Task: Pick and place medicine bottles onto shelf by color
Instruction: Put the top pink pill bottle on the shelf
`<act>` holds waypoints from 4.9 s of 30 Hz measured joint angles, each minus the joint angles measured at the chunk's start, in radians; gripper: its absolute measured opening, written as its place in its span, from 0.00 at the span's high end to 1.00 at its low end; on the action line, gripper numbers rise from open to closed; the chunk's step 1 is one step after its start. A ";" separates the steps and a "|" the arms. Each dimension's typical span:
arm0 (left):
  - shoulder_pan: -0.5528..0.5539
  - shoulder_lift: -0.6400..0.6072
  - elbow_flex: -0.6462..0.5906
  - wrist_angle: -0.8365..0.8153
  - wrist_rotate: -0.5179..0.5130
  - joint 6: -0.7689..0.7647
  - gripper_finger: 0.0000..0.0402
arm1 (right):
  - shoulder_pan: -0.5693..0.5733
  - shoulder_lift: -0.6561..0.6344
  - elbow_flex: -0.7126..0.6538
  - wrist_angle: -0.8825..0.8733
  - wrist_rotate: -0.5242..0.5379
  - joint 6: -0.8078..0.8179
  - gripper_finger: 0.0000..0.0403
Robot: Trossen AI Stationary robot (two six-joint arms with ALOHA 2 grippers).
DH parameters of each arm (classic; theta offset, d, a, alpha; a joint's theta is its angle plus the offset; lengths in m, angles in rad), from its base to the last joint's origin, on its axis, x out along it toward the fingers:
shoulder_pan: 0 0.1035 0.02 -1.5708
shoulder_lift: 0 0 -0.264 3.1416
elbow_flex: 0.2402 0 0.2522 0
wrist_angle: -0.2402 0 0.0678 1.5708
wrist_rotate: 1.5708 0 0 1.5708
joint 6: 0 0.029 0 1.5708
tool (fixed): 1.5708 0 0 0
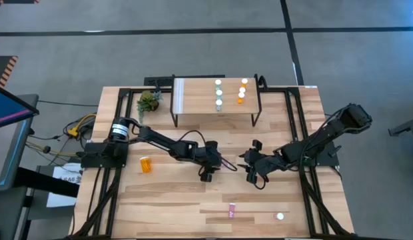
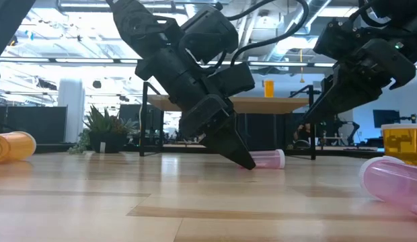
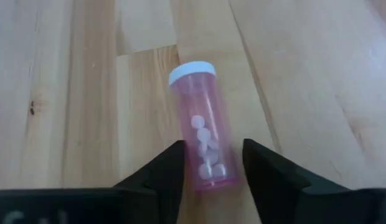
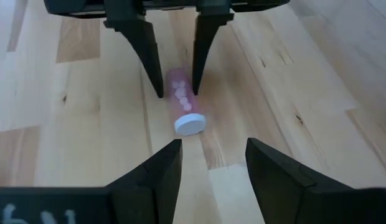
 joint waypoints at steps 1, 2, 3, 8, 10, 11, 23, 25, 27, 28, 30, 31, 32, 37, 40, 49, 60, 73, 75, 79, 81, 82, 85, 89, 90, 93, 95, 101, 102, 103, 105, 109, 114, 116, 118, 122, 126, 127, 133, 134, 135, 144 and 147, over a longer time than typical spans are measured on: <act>0.000 0.000 0.000 0.000 0.000 0.000 0.67 | 0.000 0.000 0.000 0.000 0.000 0.000 0.51; 0.000 0.000 0.000 0.000 0.000 0.000 0.70 | 0.000 0.000 0.000 0.000 0.000 0.000 0.51; 0.000 0.000 0.000 0.001 -0.001 0.000 0.74 | 0.000 0.000 0.000 0.000 0.000 0.000 0.51; 0.007 -0.020 -0.002 0.002 -0.017 -0.015 0.84 | 0.000 0.000 0.000 0.027 0.001 0.000 0.52; 0.013 -0.044 -0.002 0.005 -0.019 -0.019 0.84 | 0.004 -0.002 0.001 0.034 0.001 0.000 0.53; 0.015 -0.057 -0.002 0.008 -0.019 -0.020 0.83 | 0.005 -0.003 0.001 0.033 0.003 0.000 0.53; 0.009 -0.278 -0.220 0.361 -0.037 -0.052 0.83 | 0.075 -0.047 0.002 0.038 0.165 0.005 0.54; 0.017 -0.321 -0.309 0.546 -0.037 -0.088 0.83 | 0.086 -0.050 0.001 0.111 0.217 -0.038 0.54; 0.020 -0.338 -0.395 0.756 -0.037 -0.129 0.81 | 0.087 -0.051 0.002 0.222 0.228 -0.124 0.54; 0.020 -0.337 -0.433 0.853 -0.036 -0.144 0.79 | 0.087 -0.050 0.002 0.287 0.228 -0.175 0.54; 0.018 -0.335 -0.497 1.033 -0.020 -0.161 0.77 | 0.076 -0.050 0.002 0.410 0.219 -0.267 0.53; 0.017 -0.334 -0.516 1.105 -0.011 -0.166 0.76 | 0.066 -0.050 0.002 0.464 0.205 -0.310 0.53; 0.016 -0.334 -0.532 1.162 -0.006 -0.168 0.76 | 0.056 -0.050 0.002 0.513 0.192 -0.348 0.53; 0.012 -0.332 -0.550 1.301 0.042 -0.170 0.77 | -0.041 -0.050 0.002 0.722 -0.015 -0.435 0.53; 0.012 -0.333 -0.529 1.329 0.070 -0.138 0.79 | -0.111 -0.050 0.002 0.804 -0.131 -0.450 0.53; 0.012 -0.333 -0.438 1.332 0.069 -0.071 0.77 | -0.192 -0.050 0.002 1.018 -0.267 -0.535 0.47; 0.012 -0.333 -0.375 1.273 0.060 -0.066 0.76 | -0.197 -0.049 0.070 1.017 -0.295 -0.537 0.30; 0.012 -0.333 -0.369 1.243 0.056 -0.066 0.76 | -0.215 0.003 0.155 0.894 -0.321 -0.453 0.29; 0.012 -0.333 -0.369 1.240 0.056 -0.067 0.76 | -0.223 0.029 0.167 0.894 -0.321 -0.444 0.29; 0.012 -0.333 -0.369 1.239 0.056 -0.067 0.76 | -0.228 0.086 0.200 0.890 -0.320 -0.445 0.29; 0.011 -0.332 -0.369 1.236 0.057 -0.071 0.76 | -0.228 0.103 0.217 0.902 -0.320 -0.446 0.30; 0.011 -0.333 -0.369 1.234 0.058 -0.071 0.76 | -0.228 0.111 0.221 0.905 -0.320 -0.448 0.30; 0.010 -0.332 -0.369 1.231 0.060 -0.071 0.76 | -0.228 0.115 0.221 0.904 -0.319 -0.463 0.33; 0.010 -0.332 -0.368 1.234 0.059 -0.070 0.76 | -0.223 0.102 0.220 0.896 -0.319 -0.465 0.39; 0.010 -0.332 -0.368 1.235 0.060 -0.071 0.76 | -0.221 0.101 0.220 0.897 -0.318 -0.468 0.40; 0.010 -0.333 -0.368 1.234 0.059 -0.067 0.76 | -0.213 0.098 0.220 0.894 -0.313 -0.485 0.43; 0.010 -0.332 -0.368 1.232 0.057 -0.067 0.76 | -0.212 0.095 0.220 0.884 -0.313 -0.487 0.44; 0.010 -0.332 -0.368 1.219 0.060 -0.071 0.76 | -0.219 0.084 0.220 0.856 -0.315 -0.476 0.42; 0.010 -0.332 -0.368 1.219 0.060 -0.070 0.76 | -0.219 0.084 0.220 0.855 -0.315 -0.476 0.42; 0.010 -0.332 -0.368 1.218 0.060 -0.071 0.76 | -0.219 0.079 0.220 0.851 -0.315 -0.474 0.42; 0.010 -0.333 -0.368 1.217 0.059 -0.071 0.76 | -0.219 0.072 0.219 0.841 -0.316 -0.472 0.42; 0.009 -0.332 -0.369 1.215 0.061 -0.071 0.76 | -0.219 0.065 0.219 0.824 -0.318 -0.465 0.42; 0.009 -0.332 -0.370 1.216 0.063 -0.086 0.76 | -0.219 0.061 0.219 0.806 -0.319 -0.438 0.42; 0.009 -0.332 -0.370 1.217 0.063 -0.089 0.76 | -0.220 0.060 0.220 0.803 -0.319 -0.434 0.42; 0.009 -0.332 -0.370 1.217 0.063 -0.090 0.76 | -0.220 0.060 0.220 0.802 -0.319 -0.434 0.42; 0.009 -0.332 -0.370 1.217 0.063 -0.089 0.76 | -0.220 0.038 0.220 0.779 -0.320 -0.434 0.42; 0.009 -0.332 -0.370 1.227 0.063 -0.096 0.76 | -0.220 0.015 0.221 0.771 -0.321 -0.411 0.42; 0.009 -0.332 -0.370 1.229 0.063 -0.096 0.76 | -0.220 0.013 0.221 0.760 -0.320 -0.411 0.42; 0.009 -0.332 -0.370 1.229 0.063 -0.098 0.76 | -0.221 0.013 0.221 0.743 -0.315 -0.408 0.42; 0.009 -0.332 -0.370 1.228 0.063 -0.098 0.76 | -0.221 0.013 0.221 0.743 -0.315 -0.408 0.42; 0.008 -0.332 -0.370 1.228 0.063 -0.098 0.76 | -0.221 0.013 0.221 0.743 -0.315 -0.408 0.42; -0.001 -0.332 -0.370 1.230 0.061 -0.098 0.76 | -0.220 -0.006 0.219 0.726 -0.320 -0.437 0.42; -0.001 -0.332 -0.370 1.226 0.062 -0.098 0.76 | -0.215 -0.031 0.219 0.699 -0.319 -0.438 0.42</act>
